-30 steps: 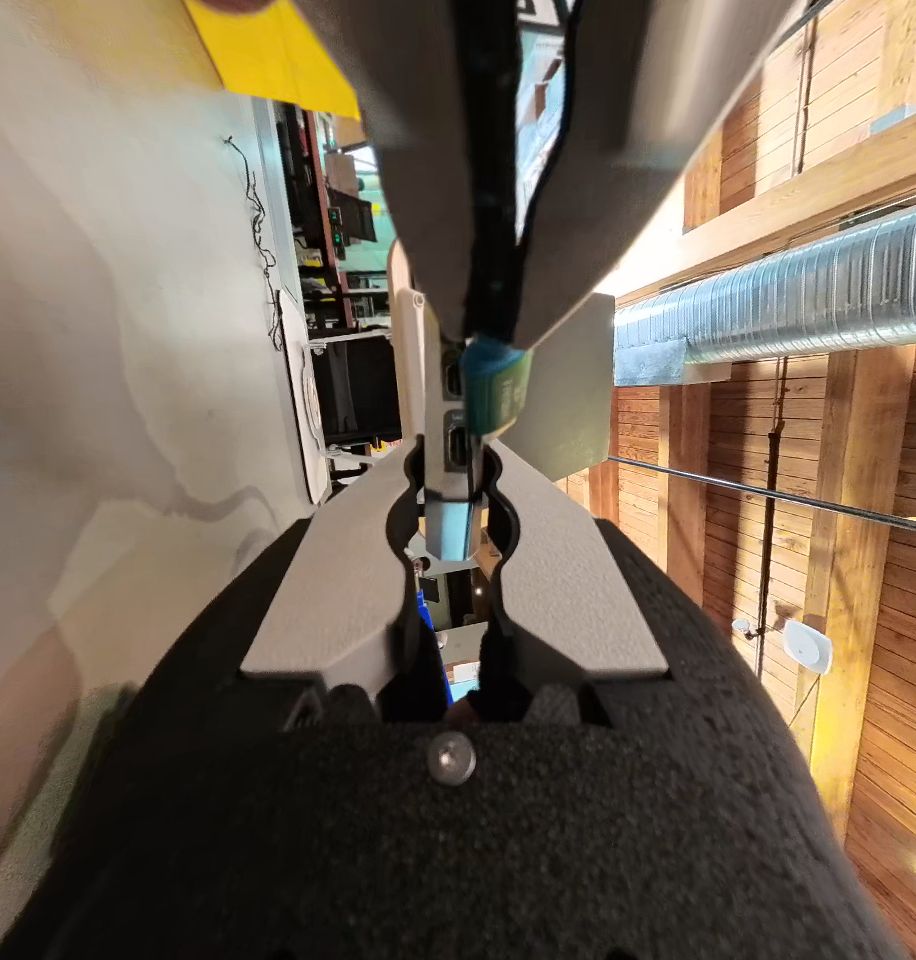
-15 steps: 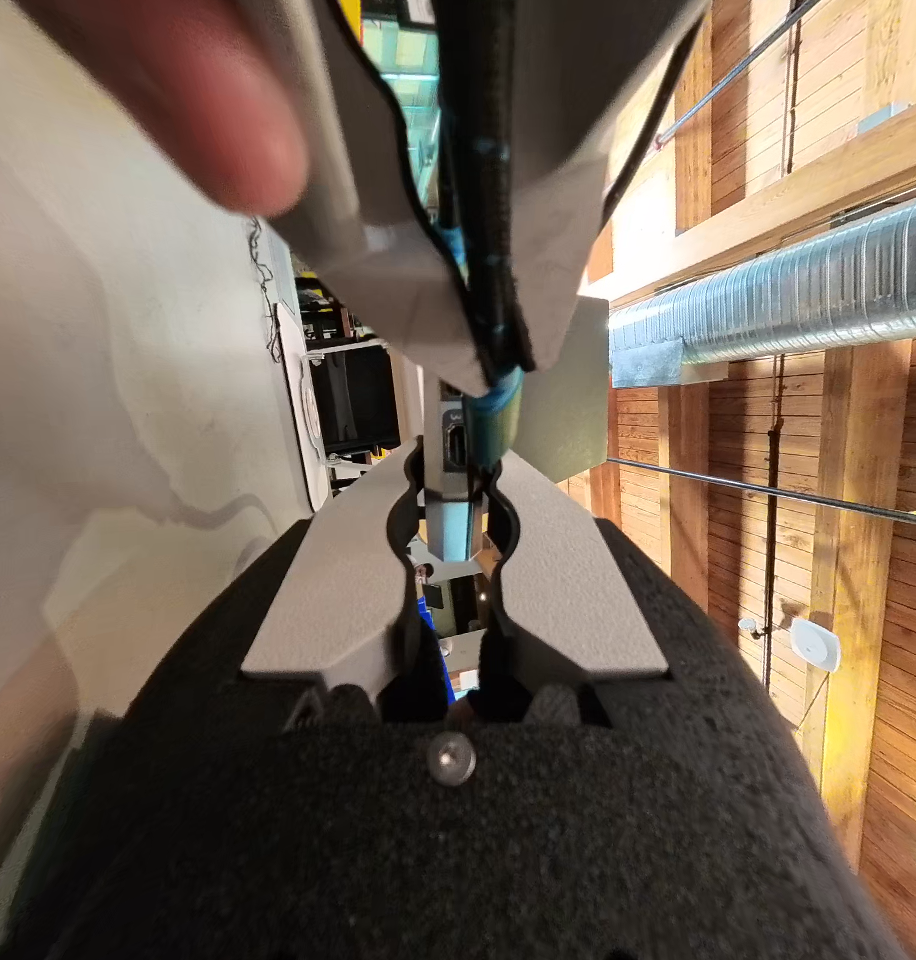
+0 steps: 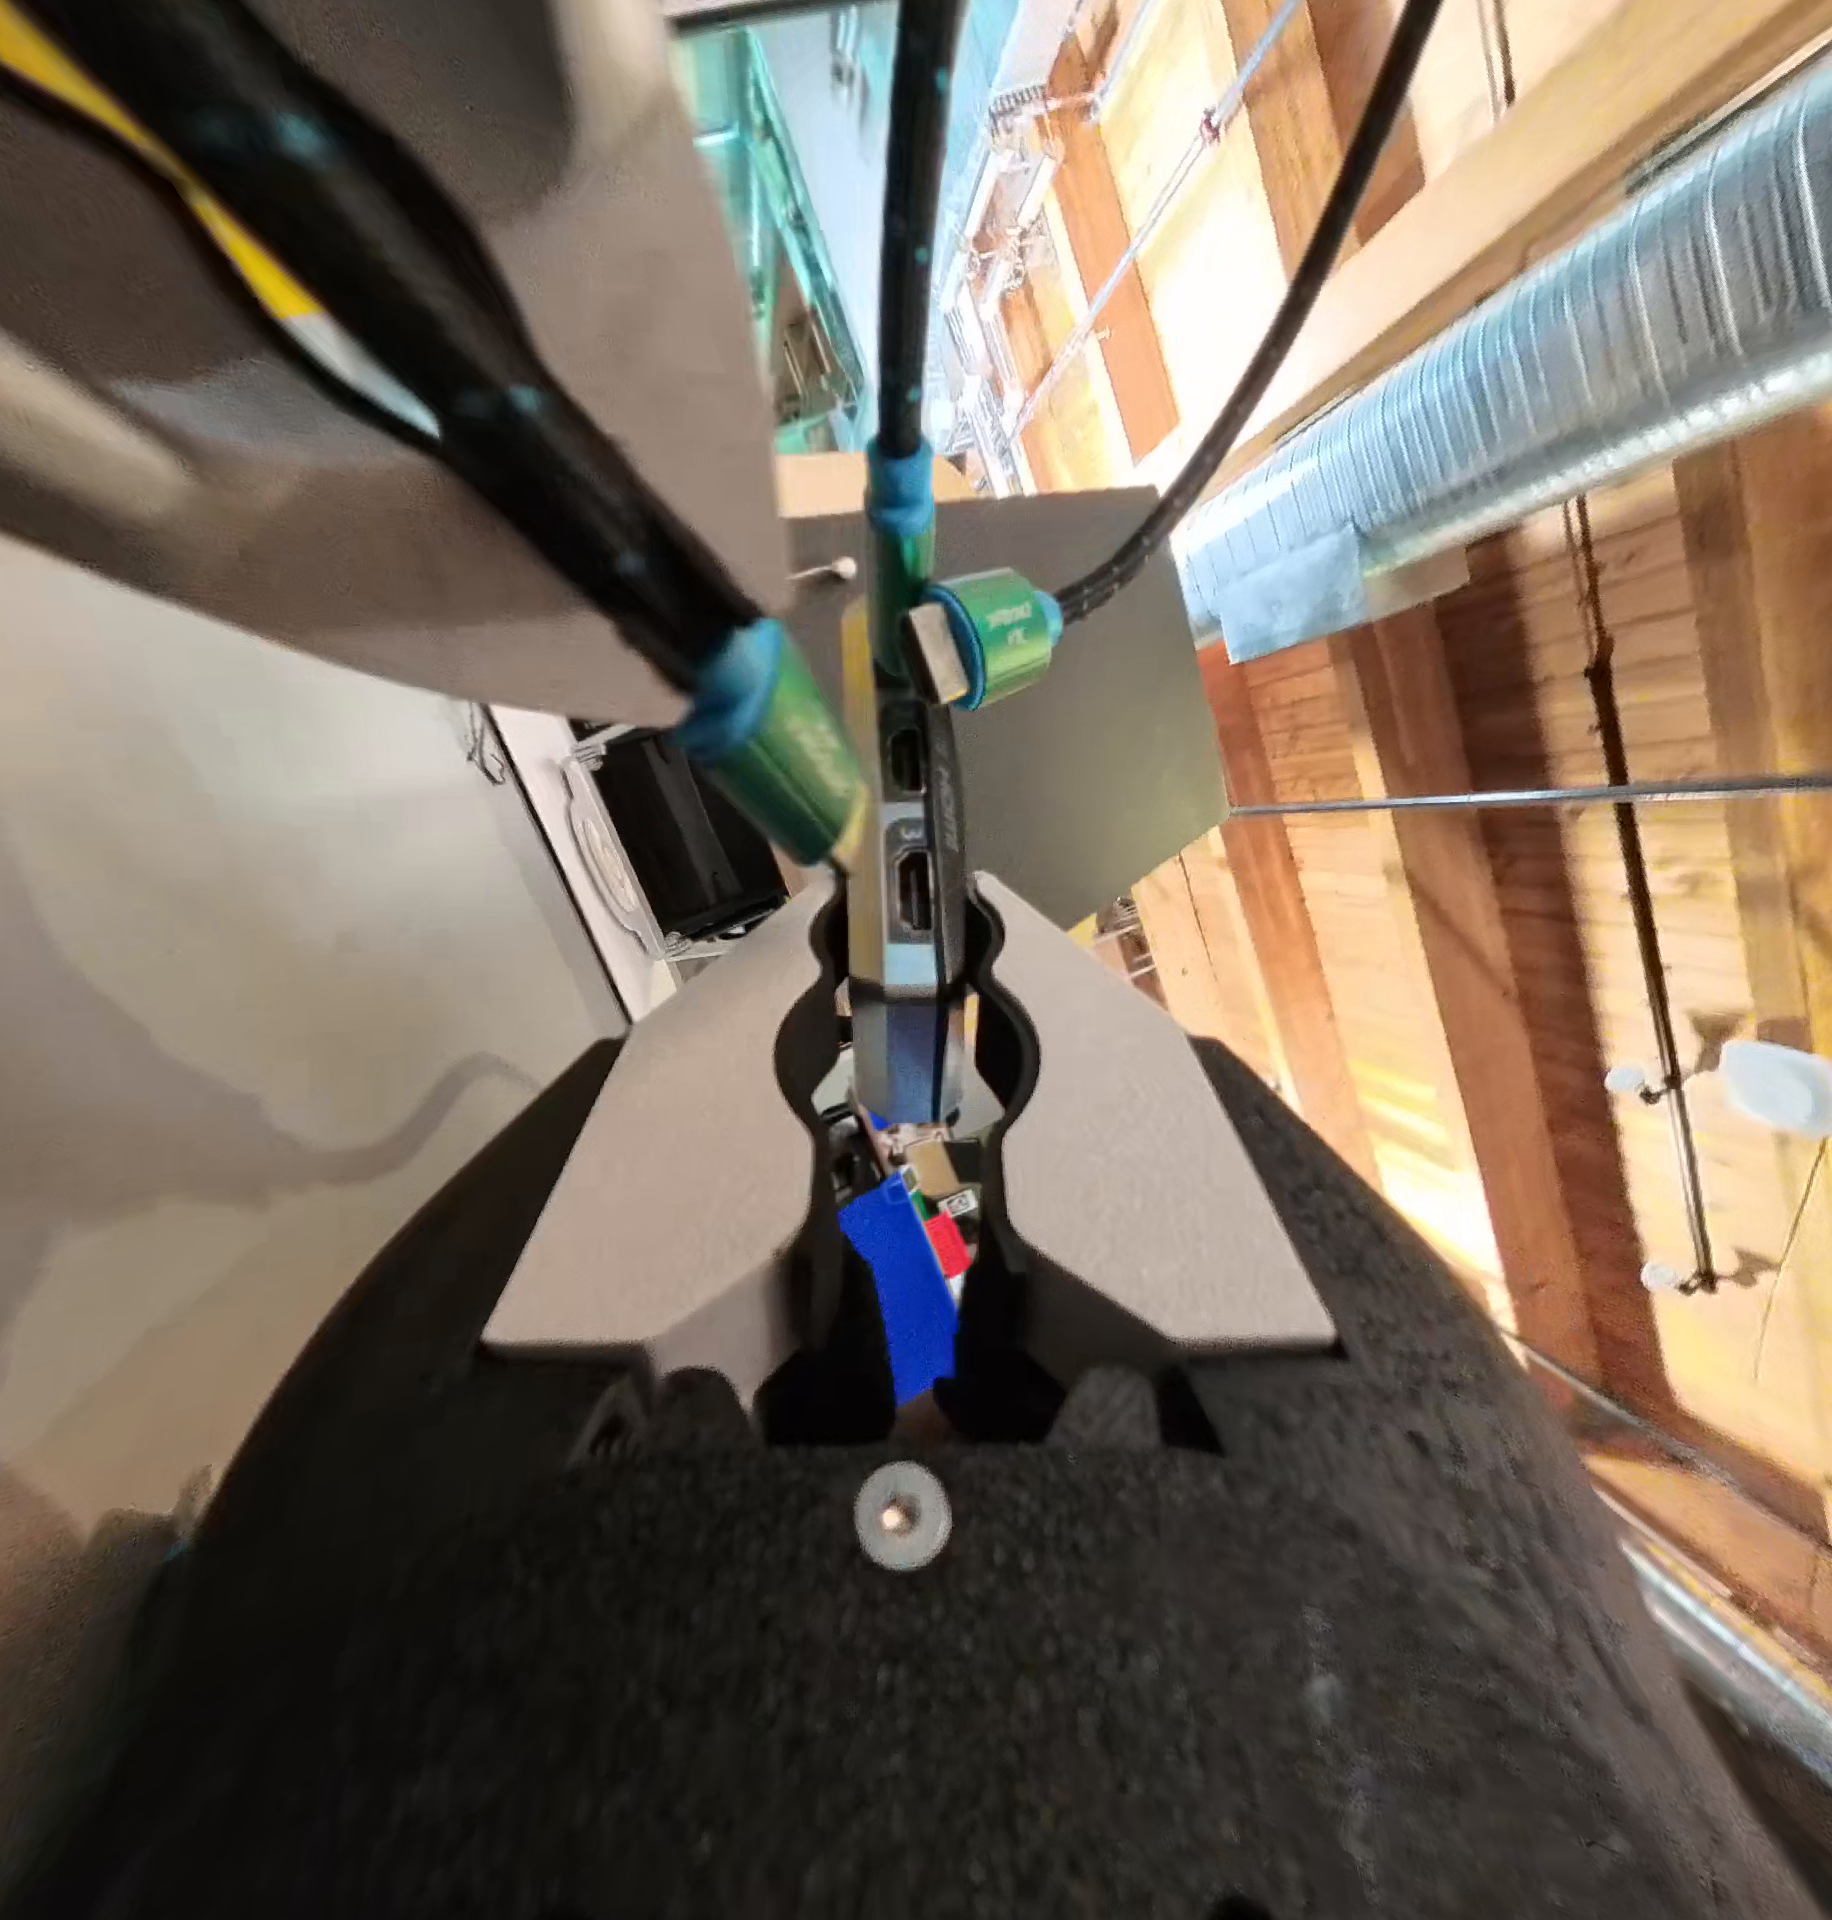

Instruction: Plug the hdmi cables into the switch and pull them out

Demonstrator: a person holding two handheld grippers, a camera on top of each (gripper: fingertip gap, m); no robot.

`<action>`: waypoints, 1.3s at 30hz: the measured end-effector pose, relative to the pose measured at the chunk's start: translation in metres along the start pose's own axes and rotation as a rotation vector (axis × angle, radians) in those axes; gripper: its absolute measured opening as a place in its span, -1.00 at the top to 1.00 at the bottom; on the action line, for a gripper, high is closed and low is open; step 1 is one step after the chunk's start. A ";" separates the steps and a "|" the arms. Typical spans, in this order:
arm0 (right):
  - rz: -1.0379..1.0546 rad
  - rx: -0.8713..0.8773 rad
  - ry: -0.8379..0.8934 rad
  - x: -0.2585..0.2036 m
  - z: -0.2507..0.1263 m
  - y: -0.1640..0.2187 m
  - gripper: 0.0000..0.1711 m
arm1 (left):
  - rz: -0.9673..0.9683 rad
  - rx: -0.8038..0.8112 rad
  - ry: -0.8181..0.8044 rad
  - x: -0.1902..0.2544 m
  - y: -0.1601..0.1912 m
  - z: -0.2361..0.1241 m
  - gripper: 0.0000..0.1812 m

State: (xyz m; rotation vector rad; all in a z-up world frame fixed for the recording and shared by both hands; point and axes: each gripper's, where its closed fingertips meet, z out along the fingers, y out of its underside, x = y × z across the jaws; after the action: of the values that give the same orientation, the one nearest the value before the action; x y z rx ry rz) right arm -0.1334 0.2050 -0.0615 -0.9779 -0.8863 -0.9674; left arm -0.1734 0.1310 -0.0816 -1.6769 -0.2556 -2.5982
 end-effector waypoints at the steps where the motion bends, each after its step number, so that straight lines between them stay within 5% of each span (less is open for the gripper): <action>1: 0.012 -0.003 0.004 0.001 0.000 0.001 0.78 | 0.024 0.009 -0.028 -0.002 -0.002 0.000 0.93; 7: -0.018 0.003 -0.041 -0.014 0.000 0.002 0.78 | 0.391 -0.142 -0.341 -0.019 -0.008 -0.010 0.91; 14: 0.057 -0.023 -0.046 -0.008 0.003 0.010 0.78 | 1.165 -0.462 -0.852 -0.045 -0.009 -0.034 0.93; 18: 0.073 -0.028 -0.044 -0.003 0.001 0.014 0.78 | 1.358 -0.471 -0.989 -0.040 -0.018 -0.037 0.93; 28: 0.009 0.039 0.010 0.013 -0.005 -0.006 0.78 | 0.484 -0.276 -0.318 -0.006 0.017 -0.002 0.94; 39: -0.129 0.163 0.005 0.000 -0.013 -0.023 0.78 | 0.333 -0.358 -0.231 -0.001 0.030 -0.003 0.94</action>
State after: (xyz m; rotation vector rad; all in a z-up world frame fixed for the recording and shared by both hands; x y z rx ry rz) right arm -0.1527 0.1875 -0.0597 -0.7869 -1.0169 -0.9897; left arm -0.1717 0.1009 -0.0803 -1.9269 0.4726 -2.3014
